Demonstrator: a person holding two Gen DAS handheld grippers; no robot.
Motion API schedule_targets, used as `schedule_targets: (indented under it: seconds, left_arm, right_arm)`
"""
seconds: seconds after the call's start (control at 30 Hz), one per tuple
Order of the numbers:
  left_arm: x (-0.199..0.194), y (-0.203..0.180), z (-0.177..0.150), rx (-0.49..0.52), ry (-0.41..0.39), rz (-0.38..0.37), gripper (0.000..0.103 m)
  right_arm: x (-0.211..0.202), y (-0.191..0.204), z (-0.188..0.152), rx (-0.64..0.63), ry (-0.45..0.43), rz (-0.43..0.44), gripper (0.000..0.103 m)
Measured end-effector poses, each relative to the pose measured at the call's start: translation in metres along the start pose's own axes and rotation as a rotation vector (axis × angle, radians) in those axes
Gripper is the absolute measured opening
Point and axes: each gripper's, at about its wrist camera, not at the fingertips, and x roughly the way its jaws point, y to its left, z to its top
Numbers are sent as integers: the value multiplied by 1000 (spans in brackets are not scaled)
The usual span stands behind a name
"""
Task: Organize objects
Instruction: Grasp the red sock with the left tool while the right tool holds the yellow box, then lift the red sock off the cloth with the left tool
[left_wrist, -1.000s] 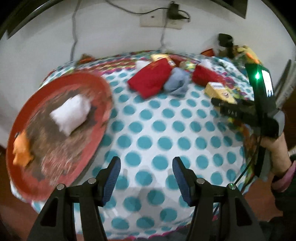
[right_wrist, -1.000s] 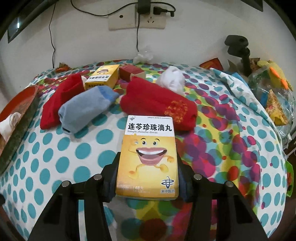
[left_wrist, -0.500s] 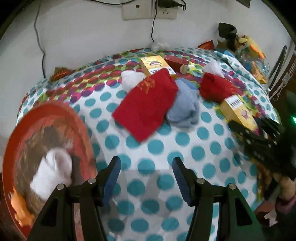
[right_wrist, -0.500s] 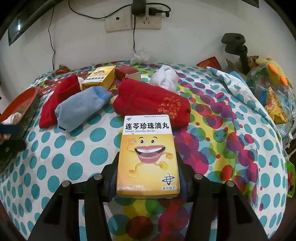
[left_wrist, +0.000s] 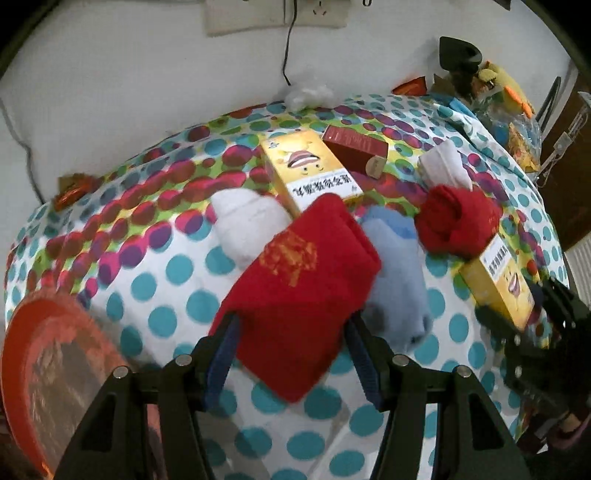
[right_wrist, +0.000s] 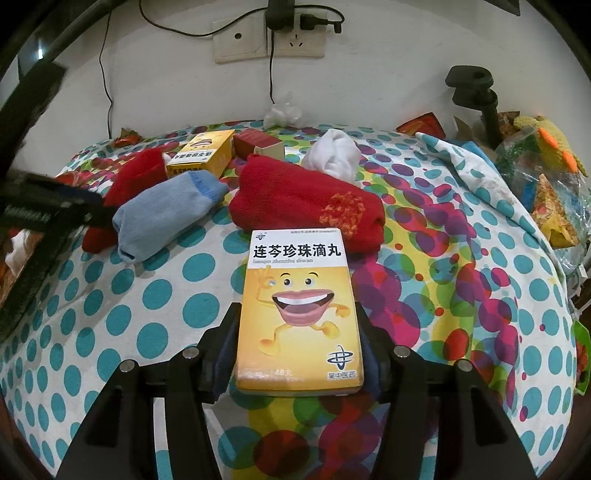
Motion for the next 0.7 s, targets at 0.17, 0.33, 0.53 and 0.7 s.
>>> schedule_targets:
  seconds: [0.17, 0.33, 0.53, 0.7]
  left_arm:
    - [12, -5, 11, 23, 20, 8, 60]
    - [13, -5, 8, 4, -10, 20, 60]
    - [16, -11, 2, 9, -26, 56, 60]
    - [12, -18, -3, 12, -53, 64, 44]
  right_arm:
    - [0, 1, 0, -2, 1, 4, 57]
    - [0, 1, 0, -2, 1, 6, 59]
    - [1, 3, 0, -10, 3, 10, 62]
    - [1, 3, 0, -14, 4, 12, 64]
